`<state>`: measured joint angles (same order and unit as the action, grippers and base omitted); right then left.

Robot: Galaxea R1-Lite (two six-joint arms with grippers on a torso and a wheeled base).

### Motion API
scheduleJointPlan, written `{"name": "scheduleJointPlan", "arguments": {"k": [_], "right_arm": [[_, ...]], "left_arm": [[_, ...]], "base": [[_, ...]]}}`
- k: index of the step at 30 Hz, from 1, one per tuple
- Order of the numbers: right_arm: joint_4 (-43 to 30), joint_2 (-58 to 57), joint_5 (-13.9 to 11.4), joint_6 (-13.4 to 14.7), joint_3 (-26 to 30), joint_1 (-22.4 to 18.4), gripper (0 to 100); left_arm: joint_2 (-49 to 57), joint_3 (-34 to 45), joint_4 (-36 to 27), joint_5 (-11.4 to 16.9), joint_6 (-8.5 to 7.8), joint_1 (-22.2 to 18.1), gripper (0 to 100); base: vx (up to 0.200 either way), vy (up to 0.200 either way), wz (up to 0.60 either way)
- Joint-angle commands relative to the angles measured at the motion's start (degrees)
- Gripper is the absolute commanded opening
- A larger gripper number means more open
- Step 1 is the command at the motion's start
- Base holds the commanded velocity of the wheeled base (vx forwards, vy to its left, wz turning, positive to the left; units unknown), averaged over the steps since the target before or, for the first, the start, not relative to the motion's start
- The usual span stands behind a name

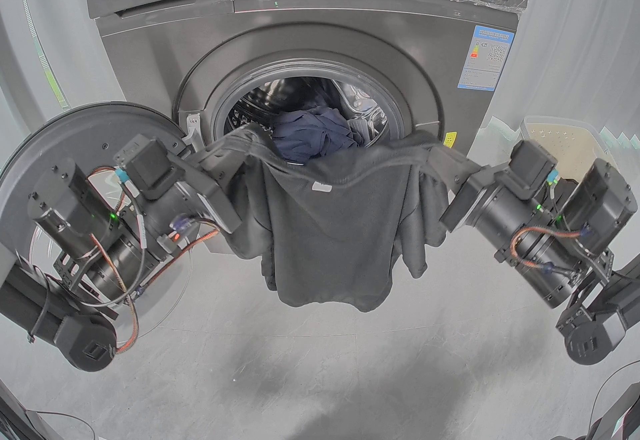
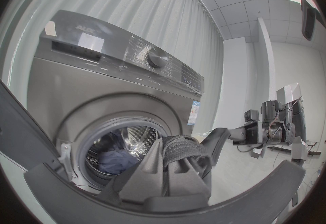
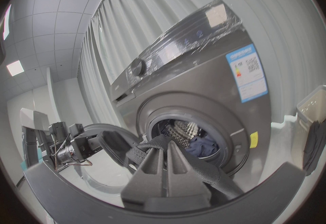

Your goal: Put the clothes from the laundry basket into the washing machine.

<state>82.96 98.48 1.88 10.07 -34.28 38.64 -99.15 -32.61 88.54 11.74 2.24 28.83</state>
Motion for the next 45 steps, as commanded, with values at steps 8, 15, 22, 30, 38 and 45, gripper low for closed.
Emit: {"name": "scheduleJointPlan", "arguments": {"k": [8, 15, 22, 30, 38, 45], "right_arm": [[0.89, 14.64, 0.06, 0.48, 0.35, 6.09, 0], [0.89, 20.09, 0.67, 1.27, 0.00, 9.43, 100], [0.45, 25.80, 1.55, 0.48, -2.63, 8.29, 100], [0.36, 31.51, 1.37, 0.21, -8.70, 6.18, 100], [0.01, 36.17, 1.20, 0.13, -19.60, 1.17, 100], [0.80, 39.78, 1.20, 0.21, -22.67, 0.73, 0]], "left_arm": [[-3.60, -3.25, 0.14, -0.49, 0.22, 4.30, 0], [-2.37, -3.43, 0.14, -0.49, 0.13, 5.01, 0], [-0.17, -3.34, 0.14, -0.23, 0.13, 6.68, 0], [0.80, -2.90, 0.14, -0.05, 0.48, 7.47, 0], [0.80, -2.72, 0.14, 0.30, 0.66, 7.56, 0], [1.59, -2.63, 0.14, 0.39, 0.83, 7.29, 0]], "base": [[0.000, 0.000, 0.00], [0.000, 0.000, 0.00], [0.000, 0.000, 0.00], [0.000, 0.000, 0.00], [0.000, 0.000, 0.00], [0.000, 0.000, 0.00]]}}
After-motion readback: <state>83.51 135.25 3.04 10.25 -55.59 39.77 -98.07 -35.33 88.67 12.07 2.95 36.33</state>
